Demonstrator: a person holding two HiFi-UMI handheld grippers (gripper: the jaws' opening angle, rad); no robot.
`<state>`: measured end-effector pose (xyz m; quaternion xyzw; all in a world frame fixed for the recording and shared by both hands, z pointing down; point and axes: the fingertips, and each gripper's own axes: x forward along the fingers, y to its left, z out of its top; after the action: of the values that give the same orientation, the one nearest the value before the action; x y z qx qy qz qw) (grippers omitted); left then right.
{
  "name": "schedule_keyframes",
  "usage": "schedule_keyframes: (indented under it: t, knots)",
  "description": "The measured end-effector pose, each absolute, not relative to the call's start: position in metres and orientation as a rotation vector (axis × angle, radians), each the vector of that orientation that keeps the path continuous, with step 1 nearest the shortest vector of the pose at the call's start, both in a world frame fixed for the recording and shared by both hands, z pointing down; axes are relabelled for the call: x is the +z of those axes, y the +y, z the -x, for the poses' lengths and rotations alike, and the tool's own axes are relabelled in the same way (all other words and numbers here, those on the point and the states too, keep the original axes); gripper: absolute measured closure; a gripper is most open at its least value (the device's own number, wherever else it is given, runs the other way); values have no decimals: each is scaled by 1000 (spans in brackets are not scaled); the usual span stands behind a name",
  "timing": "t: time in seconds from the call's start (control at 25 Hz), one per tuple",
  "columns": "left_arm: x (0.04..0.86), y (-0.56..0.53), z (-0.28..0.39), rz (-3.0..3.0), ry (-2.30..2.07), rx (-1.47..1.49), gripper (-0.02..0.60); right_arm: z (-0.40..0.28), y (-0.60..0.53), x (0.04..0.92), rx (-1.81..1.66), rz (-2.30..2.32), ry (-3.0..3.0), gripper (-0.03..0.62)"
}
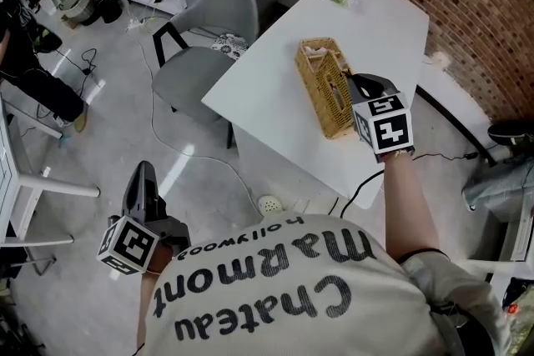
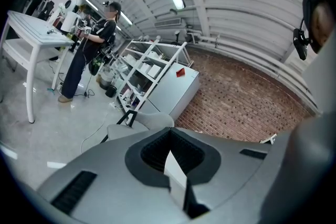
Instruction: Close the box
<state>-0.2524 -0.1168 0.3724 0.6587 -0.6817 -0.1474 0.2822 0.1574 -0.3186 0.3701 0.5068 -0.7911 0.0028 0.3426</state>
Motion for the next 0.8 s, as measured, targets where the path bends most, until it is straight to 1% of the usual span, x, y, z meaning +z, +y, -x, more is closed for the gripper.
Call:
schedule_keyframes:
  t: [0.8]
  knots:
    - [374, -134, 244, -1783, -1796, -381, 580, -189, -325, 373, 24, -1382, -1982, 569]
